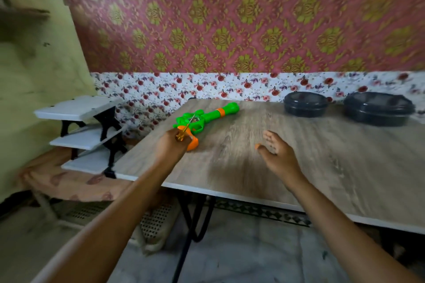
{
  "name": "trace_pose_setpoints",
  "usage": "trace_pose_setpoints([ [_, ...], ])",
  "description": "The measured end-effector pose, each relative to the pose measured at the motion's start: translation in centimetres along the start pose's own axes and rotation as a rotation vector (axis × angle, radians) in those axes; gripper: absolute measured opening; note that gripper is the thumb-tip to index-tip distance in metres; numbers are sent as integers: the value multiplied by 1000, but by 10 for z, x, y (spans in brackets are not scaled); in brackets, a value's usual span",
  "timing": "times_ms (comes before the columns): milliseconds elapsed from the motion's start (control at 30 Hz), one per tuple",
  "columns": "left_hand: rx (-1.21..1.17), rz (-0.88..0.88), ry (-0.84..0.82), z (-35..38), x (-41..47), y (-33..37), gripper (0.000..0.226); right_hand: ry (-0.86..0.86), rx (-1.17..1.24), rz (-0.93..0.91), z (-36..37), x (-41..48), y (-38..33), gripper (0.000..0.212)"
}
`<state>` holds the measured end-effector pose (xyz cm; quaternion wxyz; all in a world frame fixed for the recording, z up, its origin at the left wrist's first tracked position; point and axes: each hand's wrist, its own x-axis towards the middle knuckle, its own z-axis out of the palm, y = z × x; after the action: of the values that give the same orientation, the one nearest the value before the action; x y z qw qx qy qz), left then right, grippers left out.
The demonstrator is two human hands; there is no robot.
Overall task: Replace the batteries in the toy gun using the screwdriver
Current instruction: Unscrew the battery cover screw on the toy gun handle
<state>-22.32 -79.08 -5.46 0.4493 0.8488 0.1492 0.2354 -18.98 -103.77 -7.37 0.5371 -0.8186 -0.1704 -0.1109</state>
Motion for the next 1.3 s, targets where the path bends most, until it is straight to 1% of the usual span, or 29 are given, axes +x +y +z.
trace_pose_setpoints([
  [100, 186, -72, -2, -8, 13, -4, 31, -29, -8, 7, 22, 6, -7, 53],
  [200, 332, -102, -11, -4, 40, -9, 40, -55, -16, 27, 38, 22, -10, 53],
  [233, 361, -122, -23, -1, 49, -9, 44, -57, -19, 38, 40, 27, -8, 53],
  [333, 398, -204, -88, 10, 76, -15, 71, -33, -47, 51, 44, 42, 1, 52],
  [400, 387, -230, -123, 18, 91, -17, 78, -26, -68, 63, 43, 51, 9, 52],
  [433, 392, -232, -134, 21, 95, -17, 76, -26, -74, 67, 42, 54, 13, 52],
  [533, 471, -198, -154, 30, 103, -18, 61, -26, -92, 81, 38, 61, 24, 53],
  [633, 488, -192, -156, 35, 102, -19, 55, -28, -90, 112, 36, 61, 33, 52],
  [733, 467, -175, -149, 39, 91, -16, 55, -40, -83, 115, 32, 56, 39, 52],
  [900, 438, -104, -215, 57, 58, -1, 57, -27, -73, 144, 18, 40, 39, 49],
  [1067, 368, -32, -273, 94, 25, 28, 48, 11, -77, 162, -9, 26, 40, 49],
  [1200, 359, 3, -288, 126, 8, 50, 52, 58, -81, 199, -36, 22, 52, 49],
  [1300, 344, 24, -324, 146, 4, 60, 61, 69, -84, 244, -52, 23, 60, 49],
])
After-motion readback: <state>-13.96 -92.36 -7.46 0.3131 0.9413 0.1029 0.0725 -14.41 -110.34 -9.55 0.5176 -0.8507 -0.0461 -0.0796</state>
